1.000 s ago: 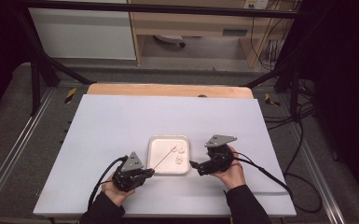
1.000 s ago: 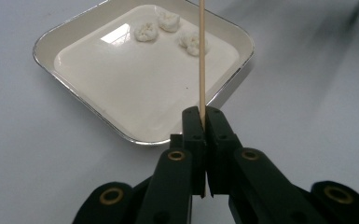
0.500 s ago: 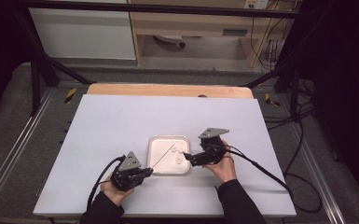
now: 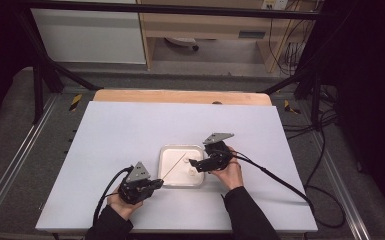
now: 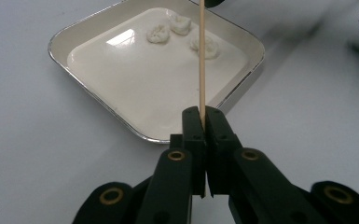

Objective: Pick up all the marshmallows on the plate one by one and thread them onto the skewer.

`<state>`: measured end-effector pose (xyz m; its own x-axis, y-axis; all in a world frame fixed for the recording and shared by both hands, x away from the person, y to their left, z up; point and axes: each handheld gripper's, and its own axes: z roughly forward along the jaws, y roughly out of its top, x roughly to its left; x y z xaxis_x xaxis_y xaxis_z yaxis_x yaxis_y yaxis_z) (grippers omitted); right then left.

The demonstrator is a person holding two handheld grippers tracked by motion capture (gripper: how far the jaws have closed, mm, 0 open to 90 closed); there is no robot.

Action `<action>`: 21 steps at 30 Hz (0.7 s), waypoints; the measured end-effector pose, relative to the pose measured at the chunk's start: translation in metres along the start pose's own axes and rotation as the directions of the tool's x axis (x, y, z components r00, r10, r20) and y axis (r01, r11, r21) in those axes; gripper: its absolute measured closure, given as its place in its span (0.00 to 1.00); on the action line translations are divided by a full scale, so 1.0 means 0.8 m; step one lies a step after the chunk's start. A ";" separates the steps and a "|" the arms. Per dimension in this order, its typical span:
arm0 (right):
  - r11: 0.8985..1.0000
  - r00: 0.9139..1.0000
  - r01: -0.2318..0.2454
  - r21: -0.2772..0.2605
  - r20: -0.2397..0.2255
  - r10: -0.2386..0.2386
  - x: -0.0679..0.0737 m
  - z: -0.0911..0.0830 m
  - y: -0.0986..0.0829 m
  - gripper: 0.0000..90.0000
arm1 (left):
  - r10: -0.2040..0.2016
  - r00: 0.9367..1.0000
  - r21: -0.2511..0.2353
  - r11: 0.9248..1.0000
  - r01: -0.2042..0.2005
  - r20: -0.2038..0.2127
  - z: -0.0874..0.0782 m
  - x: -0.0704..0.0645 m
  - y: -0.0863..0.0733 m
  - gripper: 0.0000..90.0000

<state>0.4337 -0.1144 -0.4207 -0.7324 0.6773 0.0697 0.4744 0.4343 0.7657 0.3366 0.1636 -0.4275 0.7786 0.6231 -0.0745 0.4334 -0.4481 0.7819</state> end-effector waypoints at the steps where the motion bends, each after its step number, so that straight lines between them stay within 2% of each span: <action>1: 1.000 1.000 -0.003 0.000 -0.008 0.003 0.000 0.002 0.000 0.23 | 0.002 1.000 0.001 1.000 -0.002 0.000 0.000 0.000 0.000 0.97; 9: 1.000 1.000 0.019 0.007 -0.025 -0.019 -0.001 0.016 -0.004 0.42 | 0.007 1.000 0.004 1.000 -0.007 0.001 0.002 -0.001 0.000 0.97; 14: 0.999 0.999 0.023 0.035 -0.025 -0.022 -0.001 0.025 -0.009 0.53 | 0.010 1.000 0.006 1.000 -0.010 0.002 0.003 -0.003 0.000 0.97; 16: 0.999 0.999 0.017 0.048 -0.032 -0.016 -0.001 0.028 -0.010 0.56 | -0.001 1.000 0.025 1.000 0.001 -0.010 0.002 -0.005 -0.001 0.97; 21: 0.998 0.999 0.015 0.064 -0.035 -0.012 -0.003 0.033 -0.012 0.61 | 0.004 1.000 0.023 1.000 -0.004 -0.005 0.004 -0.006 -0.001 0.97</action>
<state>0.4436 -0.1051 -0.4452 -0.7550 0.6505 0.0826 0.4937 0.4811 0.7245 0.3341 0.1592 -0.4294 0.7778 0.6248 -0.0683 0.4408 -0.4647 0.7680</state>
